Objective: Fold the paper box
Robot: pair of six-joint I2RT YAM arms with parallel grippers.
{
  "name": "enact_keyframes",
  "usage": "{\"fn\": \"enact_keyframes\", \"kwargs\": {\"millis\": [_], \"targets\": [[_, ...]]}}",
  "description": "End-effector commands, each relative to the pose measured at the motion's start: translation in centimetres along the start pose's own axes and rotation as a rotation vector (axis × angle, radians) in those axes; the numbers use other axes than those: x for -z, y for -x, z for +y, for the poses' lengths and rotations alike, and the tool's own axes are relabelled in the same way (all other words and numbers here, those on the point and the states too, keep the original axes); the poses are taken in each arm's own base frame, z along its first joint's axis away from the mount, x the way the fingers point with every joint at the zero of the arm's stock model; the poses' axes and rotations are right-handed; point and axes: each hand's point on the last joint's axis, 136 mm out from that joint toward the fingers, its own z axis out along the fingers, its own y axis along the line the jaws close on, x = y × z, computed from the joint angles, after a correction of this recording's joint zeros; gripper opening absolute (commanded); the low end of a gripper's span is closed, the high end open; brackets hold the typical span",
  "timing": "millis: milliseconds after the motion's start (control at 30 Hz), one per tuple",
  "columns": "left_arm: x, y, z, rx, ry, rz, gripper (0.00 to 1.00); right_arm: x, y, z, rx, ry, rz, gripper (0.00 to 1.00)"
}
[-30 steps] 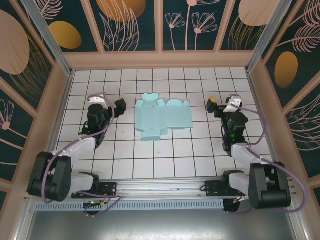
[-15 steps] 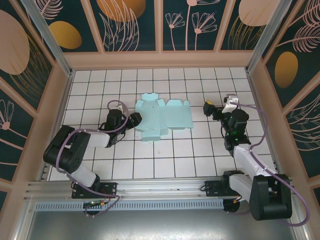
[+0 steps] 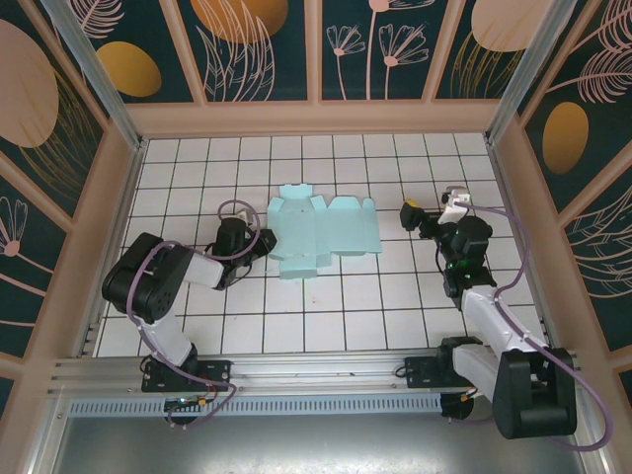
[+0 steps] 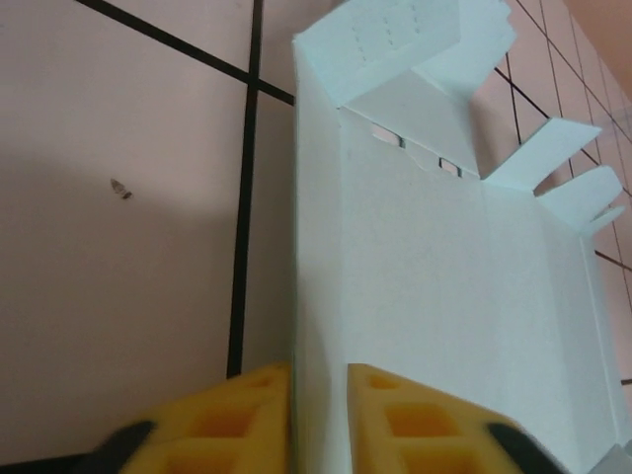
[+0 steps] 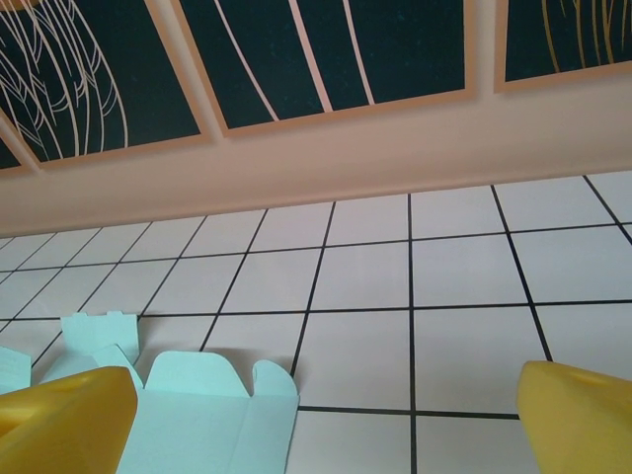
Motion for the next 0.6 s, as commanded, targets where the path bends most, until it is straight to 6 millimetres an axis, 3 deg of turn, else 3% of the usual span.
{"fn": "enact_keyframes", "kwargs": {"millis": [0,33,400,567], "targets": [[-0.5,1.0,-0.9,-0.105,-0.010,-0.020,0.03,0.3,2.4,1.2,0.001,0.052,-0.050,0.99],[-0.5,1.3,-1.2,-0.145,-0.010,-0.022,0.00,0.3,2.5,1.4,0.002,0.062,-0.049,0.99],[-1.5,5.4,-7.9,-0.808,-0.077,0.110,0.00,-1.2,3.8,4.0,0.102,0.263,-0.051,0.99],[-0.5,6.9,-12.2,-1.087,-0.214,0.069,0.00,-1.2,3.6,7.8,0.273,0.494,-0.041,0.99]]}}
